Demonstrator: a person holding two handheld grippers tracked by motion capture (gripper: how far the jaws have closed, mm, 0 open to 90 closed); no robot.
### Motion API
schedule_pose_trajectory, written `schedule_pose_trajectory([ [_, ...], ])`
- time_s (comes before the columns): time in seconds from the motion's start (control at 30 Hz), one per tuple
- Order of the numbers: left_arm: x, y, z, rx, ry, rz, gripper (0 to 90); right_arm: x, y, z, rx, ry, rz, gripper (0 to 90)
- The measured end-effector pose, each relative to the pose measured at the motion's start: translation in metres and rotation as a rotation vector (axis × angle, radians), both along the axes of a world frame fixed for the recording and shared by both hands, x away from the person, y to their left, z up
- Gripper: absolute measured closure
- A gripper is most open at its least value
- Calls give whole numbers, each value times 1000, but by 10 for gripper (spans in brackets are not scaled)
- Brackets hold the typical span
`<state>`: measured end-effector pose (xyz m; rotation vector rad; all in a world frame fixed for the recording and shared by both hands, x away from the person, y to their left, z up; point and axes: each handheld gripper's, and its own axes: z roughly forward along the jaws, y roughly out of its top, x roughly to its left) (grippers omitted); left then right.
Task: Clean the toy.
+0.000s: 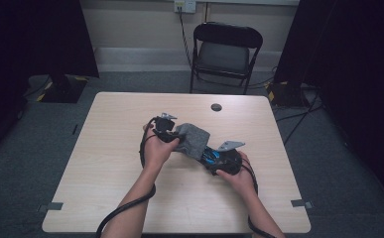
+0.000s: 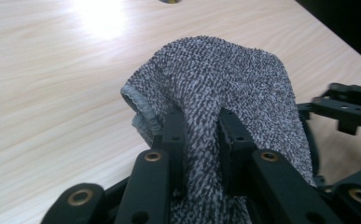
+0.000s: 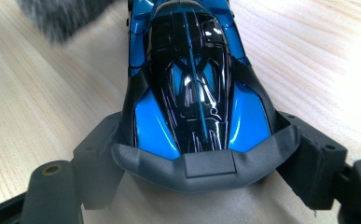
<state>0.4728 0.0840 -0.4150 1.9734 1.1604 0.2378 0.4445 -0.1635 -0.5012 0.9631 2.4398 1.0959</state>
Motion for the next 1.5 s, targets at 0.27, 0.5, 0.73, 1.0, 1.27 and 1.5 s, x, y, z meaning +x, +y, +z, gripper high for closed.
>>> schedule_pose_trajectory([
  [0.27, 0, -29, -8, -14, 20, -38, 755, 0, 0, 0, 1, 1, -2, 231],
  [0.5, -4, -51, -14, -16, 36, -80, 753, 0, 0, 0, 1, -1, -1, 230],
  [0.73, -2, -60, -26, 34, 23, -92, 746, 0, 0, 0, 1, 0, -1, 231],
  [1.0, 2, -61, -30, 67, 20, -79, 746, 0, 0, 0, -1, 0, 1, 230],
  [1.27, 9, -59, -30, 93, 18, -63, 746, 0, 0, 0, -2, -1, 1, 231],
  [1.5, 12, -56, -30, 104, 20, -53, 746, 0, 0, 0, -2, 0, 1, 231],
])
